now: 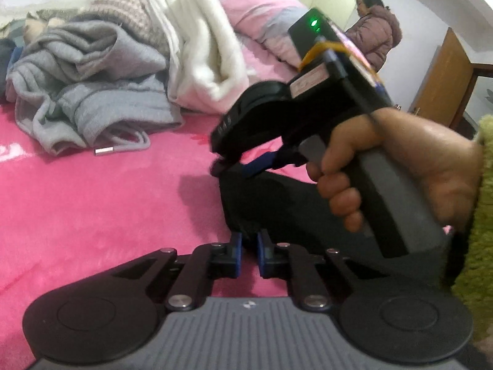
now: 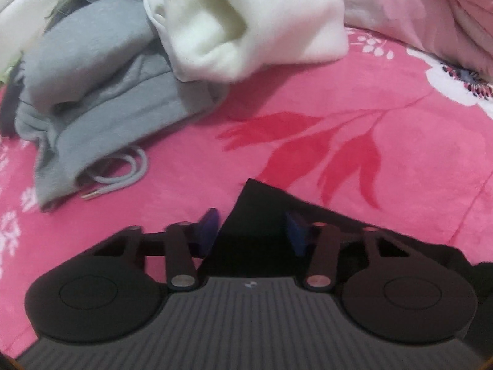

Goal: Fold clothes

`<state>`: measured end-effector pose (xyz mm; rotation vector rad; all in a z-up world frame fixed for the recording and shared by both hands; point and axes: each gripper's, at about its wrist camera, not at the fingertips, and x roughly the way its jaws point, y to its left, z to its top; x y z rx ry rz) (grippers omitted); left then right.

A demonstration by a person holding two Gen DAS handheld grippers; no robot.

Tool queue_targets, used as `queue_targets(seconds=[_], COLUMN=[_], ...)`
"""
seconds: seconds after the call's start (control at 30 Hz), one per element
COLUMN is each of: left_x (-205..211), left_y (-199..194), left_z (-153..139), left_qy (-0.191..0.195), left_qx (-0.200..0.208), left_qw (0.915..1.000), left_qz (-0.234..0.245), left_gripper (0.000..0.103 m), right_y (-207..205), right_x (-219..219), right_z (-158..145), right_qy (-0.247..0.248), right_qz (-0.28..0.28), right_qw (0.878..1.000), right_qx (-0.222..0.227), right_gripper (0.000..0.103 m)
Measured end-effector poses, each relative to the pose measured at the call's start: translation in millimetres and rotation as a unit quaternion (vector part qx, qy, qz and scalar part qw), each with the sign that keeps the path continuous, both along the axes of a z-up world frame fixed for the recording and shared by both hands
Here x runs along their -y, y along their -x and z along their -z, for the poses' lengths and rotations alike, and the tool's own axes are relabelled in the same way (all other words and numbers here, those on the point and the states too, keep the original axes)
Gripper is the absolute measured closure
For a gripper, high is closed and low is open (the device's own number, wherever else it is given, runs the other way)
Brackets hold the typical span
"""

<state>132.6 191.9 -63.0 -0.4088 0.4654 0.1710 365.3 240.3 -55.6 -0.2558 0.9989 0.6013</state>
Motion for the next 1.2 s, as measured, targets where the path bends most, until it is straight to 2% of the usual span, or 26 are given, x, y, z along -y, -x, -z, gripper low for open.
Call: queue_targets(seconds=[0.03,0.1,0.2,0.37,0.6,0.73,0.87,1.2], left_x=[2,7,15,41,88,120,143,161], left_y=[2,6,14,25,17,7,-3,-16], left_z=[-2,-5,-13,-39,-60,-60,-45,-10], left_qy=[-0.006,-0.018,-0.032,-0.036,-0.056,-0.077,-0.095,-0.09], left_qx=[0.009,0.026,0.056,0.089,0.076,0.069,0.058,0.014], left_qw=[0.9999,0.9995,0.9977,0.9921,0.9843,0.976,0.9678,0.9603], left_qz=[0.002,0.006,0.022,0.081,0.149,0.192,0.226,0.264], left_gripper=[0.093,0.094,0.094,0.094,0.094,0.094,0.094,0.094], right_y=[1,2,5,23,45,53,58,68], right_x=[1,8,26,81,172,217,259,324], right_z=[-1,-5,-18,-56,-96,-95,-83,-32], right_qy=[0.0,-0.011,-0.044,-0.113,-0.175,-0.189,-0.205,-0.222], right_qz=[-0.001,0.005,0.014,0.039,0.078,0.105,0.136,0.205], right_qw=[1.0,1.0,0.999,0.992,0.979,0.972,0.965,0.951], right_qx=[0.008,0.013,0.018,0.038,0.075,0.089,0.09,0.063], right_gripper=[0.094,0.099,0.1,0.1,0.1,0.1,0.1,0.1])
